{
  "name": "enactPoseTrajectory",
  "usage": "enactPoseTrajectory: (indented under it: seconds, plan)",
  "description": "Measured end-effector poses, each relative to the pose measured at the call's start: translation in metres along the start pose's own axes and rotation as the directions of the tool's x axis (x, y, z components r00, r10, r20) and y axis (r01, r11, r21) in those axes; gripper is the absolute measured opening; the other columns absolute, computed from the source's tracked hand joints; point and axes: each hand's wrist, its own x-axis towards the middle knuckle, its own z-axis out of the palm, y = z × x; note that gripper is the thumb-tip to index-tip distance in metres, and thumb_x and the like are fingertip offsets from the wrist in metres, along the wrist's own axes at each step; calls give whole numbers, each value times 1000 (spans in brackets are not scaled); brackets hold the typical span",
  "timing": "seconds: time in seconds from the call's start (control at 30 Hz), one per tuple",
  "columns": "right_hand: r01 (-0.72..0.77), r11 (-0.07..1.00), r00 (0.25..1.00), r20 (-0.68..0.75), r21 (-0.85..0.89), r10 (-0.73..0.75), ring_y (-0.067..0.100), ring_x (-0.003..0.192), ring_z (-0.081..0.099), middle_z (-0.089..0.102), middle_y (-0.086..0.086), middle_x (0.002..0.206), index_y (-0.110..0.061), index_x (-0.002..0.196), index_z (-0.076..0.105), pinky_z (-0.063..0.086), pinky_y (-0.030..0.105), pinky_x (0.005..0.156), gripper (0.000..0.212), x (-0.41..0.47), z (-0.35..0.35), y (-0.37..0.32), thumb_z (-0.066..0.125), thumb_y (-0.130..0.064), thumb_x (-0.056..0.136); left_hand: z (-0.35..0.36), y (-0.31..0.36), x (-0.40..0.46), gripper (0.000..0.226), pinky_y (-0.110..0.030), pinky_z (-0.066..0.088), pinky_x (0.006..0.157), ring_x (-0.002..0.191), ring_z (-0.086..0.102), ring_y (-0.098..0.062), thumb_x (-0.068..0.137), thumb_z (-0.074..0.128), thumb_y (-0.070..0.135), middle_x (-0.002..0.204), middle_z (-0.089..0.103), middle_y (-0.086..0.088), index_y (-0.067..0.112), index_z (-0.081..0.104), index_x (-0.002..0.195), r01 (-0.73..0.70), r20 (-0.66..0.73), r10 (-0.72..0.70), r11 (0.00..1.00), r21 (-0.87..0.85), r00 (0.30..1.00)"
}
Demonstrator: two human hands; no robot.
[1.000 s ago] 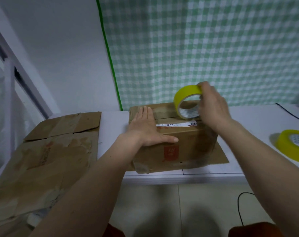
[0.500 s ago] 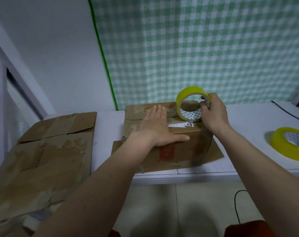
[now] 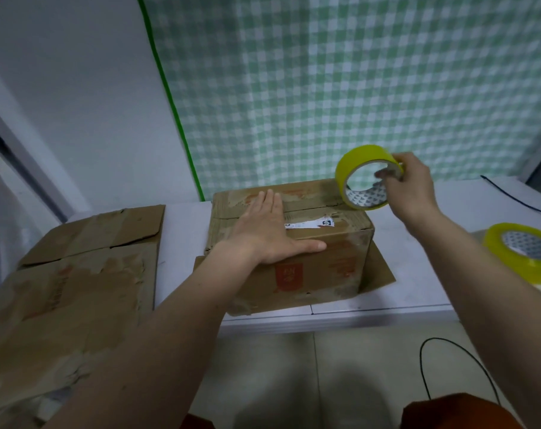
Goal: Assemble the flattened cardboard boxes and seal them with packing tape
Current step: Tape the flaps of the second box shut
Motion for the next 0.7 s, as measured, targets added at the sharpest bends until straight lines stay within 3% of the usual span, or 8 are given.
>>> enactPoseTrajectory:
  seconds: [0.1, 0.2, 0.3, 0.47, 0.57, 0.7]
  plan:
    - [-111, 981, 994, 37, 160, 106, 30, 95, 64, 66, 8, 97, -17, 113, 51, 54, 47, 83, 25, -10, 7, 9, 46, -2, 94, -6, 12, 2, 136, -40, -2, 122, 148, -15, -22, 60, 41, 94, 161, -16, -8, 8, -8, 153, 30, 12, -31, 999, 34, 999]
    - [-98, 976, 995, 29, 197, 94, 30, 96, 64, 65, 9, 96, -14, 117, 49, 54, 46, 82, 27, -14, 11, 6, 40, -1, 95, -7, 43, 10, 135, -41, -2, 121, 148, -15, -24, 62, 42, 93, 161, -15, -9, 6, -7, 152, -6, 17, 5, 1000, 7, 1000]
    - [-56, 992, 998, 47, 117, 50, 27, 95, 62, 65, 9, 101, -13, 119, 49, 53, 49, 84, 28, -10, 12, 4, 37, -2, 96, 1, 62, 21, 135, -41, 0, 122, 148, -13, -24, 62, 39, 95, 161, -13, -10, 5, -7, 152, -40, -7, 40, 999, 21, 999]
    - [56, 997, 997, 49, -60, -53, 25, 91, 57, 63, 13, 105, -8, 119, 48, 43, 33, 69, 27, 3, 3, 5, 36, -1, 96, 5, 59, 25, 135, -38, -2, 122, 148, -14, -22, 62, 36, 95, 161, -15, -8, 5, -10, 152, -38, -21, 38, 999, -8, 999]
    - [125, 974, 992, 50, -186, -118, 28, 91, 55, 60, 15, 105, -8, 118, 49, 43, 35, 68, 33, 13, -15, 8, 37, 5, 90, 5, 60, 24, 134, -37, -2, 121, 148, -14, -22, 63, 36, 95, 161, -15, -8, 5, -9, 152, -43, -22, 43, 999, -5, 999]
    - [113, 946, 993, 17, -302, -113, 27, 88, 48, 58, 17, 108, -7, 117, 49, 34, 34, 68, 34, 15, -31, 28, 37, 7, 88, 5, 61, 24, 134, -37, -3, 120, 148, -14, -21, 62, 36, 95, 161, -15, -7, 6, -9, 152, -33, -17, 33, 999, 4, 999]
